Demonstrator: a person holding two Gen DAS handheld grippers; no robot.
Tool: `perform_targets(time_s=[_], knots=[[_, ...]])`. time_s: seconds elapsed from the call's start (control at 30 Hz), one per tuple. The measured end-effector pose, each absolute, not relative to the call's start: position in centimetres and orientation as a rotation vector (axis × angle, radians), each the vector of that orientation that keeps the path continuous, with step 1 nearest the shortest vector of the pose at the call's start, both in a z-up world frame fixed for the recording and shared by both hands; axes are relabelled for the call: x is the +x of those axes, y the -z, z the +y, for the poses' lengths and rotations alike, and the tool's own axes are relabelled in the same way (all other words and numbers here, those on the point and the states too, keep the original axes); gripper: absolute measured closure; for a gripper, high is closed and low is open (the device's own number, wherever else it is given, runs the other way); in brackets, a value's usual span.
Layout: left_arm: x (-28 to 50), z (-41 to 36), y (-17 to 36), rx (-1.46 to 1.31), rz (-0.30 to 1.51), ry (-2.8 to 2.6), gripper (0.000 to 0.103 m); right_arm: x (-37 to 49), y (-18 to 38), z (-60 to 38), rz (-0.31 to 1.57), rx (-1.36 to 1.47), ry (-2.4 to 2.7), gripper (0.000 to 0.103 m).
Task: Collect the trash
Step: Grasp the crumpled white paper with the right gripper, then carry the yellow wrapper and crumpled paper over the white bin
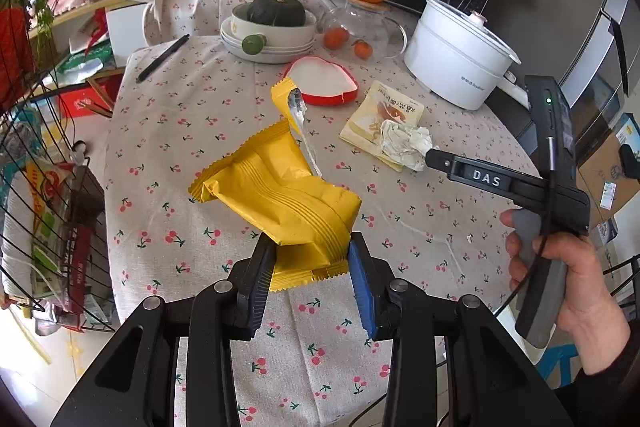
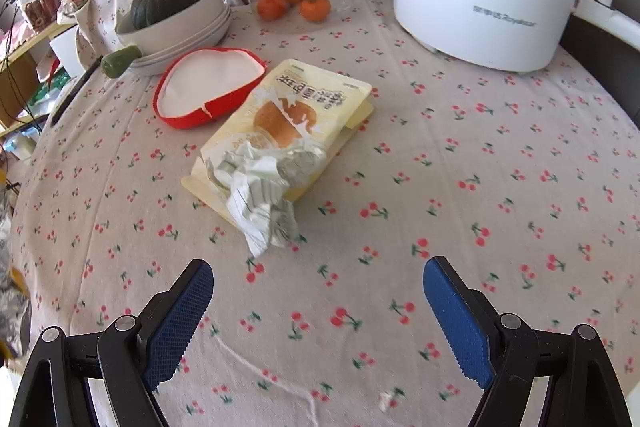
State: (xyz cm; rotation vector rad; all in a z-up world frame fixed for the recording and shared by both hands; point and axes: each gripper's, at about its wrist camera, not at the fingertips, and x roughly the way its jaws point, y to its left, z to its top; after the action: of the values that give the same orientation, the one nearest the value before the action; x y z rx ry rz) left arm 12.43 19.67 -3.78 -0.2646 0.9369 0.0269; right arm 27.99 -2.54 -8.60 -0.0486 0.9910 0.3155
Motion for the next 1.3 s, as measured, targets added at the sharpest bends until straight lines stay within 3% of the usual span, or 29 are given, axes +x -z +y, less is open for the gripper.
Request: perform_targets(time_s=[0.37,0.47,0.53,1.3], knots=[[12.2,20.3,3.7,-0.301,0.936,-0.031,0.064,31.1,11.2,2.1,0.979,-0.088,-0.343,0.017],[12.3,20.4,3.7,-0.299,0.935,-0.029,0.064,31.3,11.5,2.2,0.978,-0.096,-0.328,0.029],[12.3,20.3,3.6,-0.297,0.933,-0.027,0.064,31.5,11.5,2.0,0.988,-0.086,-0.34,0.061],[11.1,12.1,2.6,-0.237,0.921,0.122,0.064,23.4,4.6,-10.7,0.997,-0.065,-0.411,0.066]])
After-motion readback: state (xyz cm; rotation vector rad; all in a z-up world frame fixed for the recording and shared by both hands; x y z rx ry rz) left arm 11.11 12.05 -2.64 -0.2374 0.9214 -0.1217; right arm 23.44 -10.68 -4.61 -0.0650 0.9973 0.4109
